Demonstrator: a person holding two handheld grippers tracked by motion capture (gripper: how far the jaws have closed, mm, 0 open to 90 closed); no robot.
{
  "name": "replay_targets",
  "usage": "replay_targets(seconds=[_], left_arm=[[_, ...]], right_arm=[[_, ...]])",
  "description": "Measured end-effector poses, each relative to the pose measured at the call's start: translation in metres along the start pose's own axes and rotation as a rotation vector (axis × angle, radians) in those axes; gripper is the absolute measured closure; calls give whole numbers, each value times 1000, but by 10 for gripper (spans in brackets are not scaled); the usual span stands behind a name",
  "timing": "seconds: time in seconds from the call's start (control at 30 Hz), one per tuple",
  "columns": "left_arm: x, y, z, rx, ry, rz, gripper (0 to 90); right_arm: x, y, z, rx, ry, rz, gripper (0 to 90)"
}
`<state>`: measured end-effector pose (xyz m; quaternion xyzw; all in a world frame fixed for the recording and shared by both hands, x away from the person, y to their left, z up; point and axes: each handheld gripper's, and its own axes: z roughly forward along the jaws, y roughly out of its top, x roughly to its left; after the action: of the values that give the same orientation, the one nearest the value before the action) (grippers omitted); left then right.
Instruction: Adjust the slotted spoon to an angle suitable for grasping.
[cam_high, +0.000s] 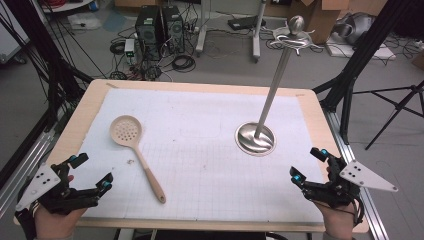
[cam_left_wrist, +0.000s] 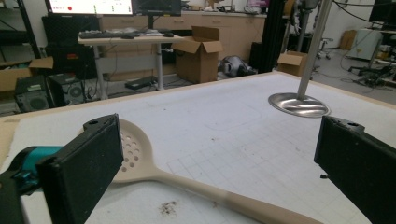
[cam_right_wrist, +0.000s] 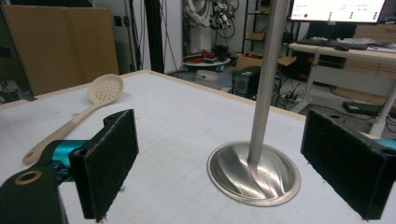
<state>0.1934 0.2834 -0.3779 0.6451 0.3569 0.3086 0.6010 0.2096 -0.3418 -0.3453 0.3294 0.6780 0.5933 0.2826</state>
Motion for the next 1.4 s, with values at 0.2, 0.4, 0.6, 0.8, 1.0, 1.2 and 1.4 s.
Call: replay_targets(seconds=[0.2,0.4,0.6,0.8,1.0,1.2,1.4], left_arm=[[-2,-2,2,3,-5,5,17],[-4,-3,7,3,-31,-2,17],[-7,-3,12,6,-45,6,25],[-6,-3,12,-4,-51,-1,25],[-4,-5,19,34,-80,9,25],[7,-3,22,52,-81,-7,89],[16,-1,28,79,-97,-17,179]], right_arm=[[1,0,1,3,10,-10,101],[3,1,1,0,17,-7,101],[4,2,1,4,32,-16,101],[4,4,-1,-11,35,-13,101],[4,2,-3,-10,29,-12,101],[6,2,-8,-7,26,-12,101],[5,1,-10,-7,20,-7,101]])
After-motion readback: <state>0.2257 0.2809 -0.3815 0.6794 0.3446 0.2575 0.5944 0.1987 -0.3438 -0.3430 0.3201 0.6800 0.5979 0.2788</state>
